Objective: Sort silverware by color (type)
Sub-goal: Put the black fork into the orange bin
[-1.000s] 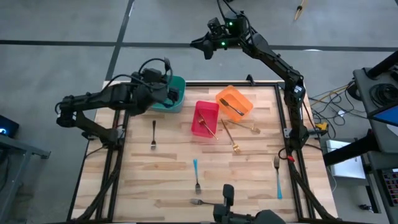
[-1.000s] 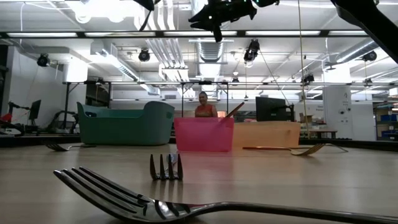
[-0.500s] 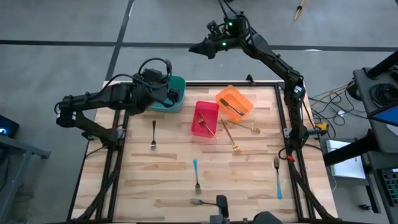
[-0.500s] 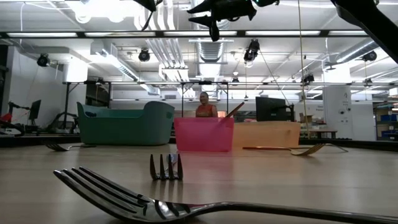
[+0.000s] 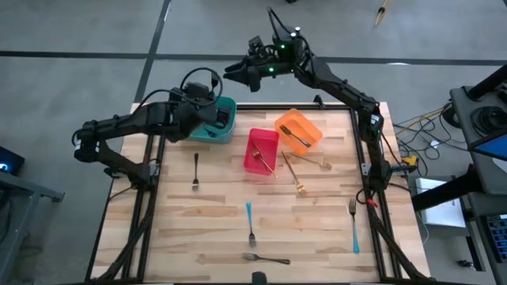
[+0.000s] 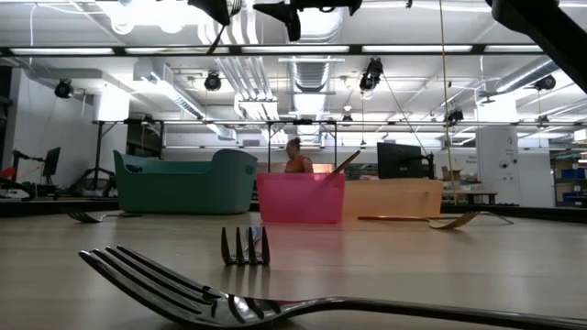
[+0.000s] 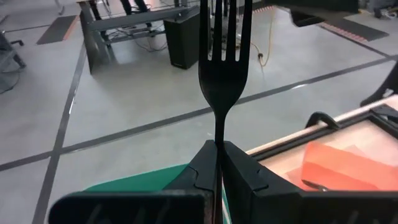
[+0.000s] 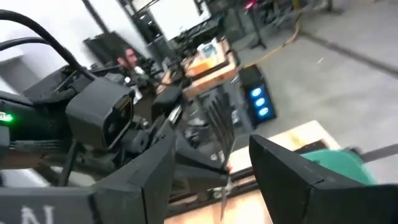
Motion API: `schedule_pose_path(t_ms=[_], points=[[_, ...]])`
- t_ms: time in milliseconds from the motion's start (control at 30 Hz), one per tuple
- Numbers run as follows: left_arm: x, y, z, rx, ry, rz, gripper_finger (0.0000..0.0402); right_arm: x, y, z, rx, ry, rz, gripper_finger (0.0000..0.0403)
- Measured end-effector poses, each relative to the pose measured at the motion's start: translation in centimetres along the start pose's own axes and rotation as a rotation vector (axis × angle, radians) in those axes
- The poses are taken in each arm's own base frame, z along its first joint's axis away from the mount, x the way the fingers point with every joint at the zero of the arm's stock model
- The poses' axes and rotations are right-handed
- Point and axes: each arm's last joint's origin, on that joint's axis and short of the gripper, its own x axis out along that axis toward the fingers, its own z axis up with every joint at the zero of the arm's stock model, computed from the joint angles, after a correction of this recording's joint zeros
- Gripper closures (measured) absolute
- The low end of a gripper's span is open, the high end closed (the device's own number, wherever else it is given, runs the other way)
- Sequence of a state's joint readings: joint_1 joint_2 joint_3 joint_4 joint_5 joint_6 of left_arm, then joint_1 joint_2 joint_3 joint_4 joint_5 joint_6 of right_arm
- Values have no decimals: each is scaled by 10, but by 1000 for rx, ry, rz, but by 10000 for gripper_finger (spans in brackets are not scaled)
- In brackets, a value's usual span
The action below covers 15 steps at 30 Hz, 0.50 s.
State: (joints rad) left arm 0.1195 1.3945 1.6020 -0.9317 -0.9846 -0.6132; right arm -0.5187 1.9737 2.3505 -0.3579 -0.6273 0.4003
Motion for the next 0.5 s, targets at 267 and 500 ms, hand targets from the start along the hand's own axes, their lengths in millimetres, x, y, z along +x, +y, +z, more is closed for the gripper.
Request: schedule_pose_path(t_ms=[267,500], points=[[6,-3,8,-31,-45,-7,401,8,1,-5,-81,-10,-44,204],[13,-17,11,-26,-85,-39,401,20,-6,-13,-149,-13,-66,206]])
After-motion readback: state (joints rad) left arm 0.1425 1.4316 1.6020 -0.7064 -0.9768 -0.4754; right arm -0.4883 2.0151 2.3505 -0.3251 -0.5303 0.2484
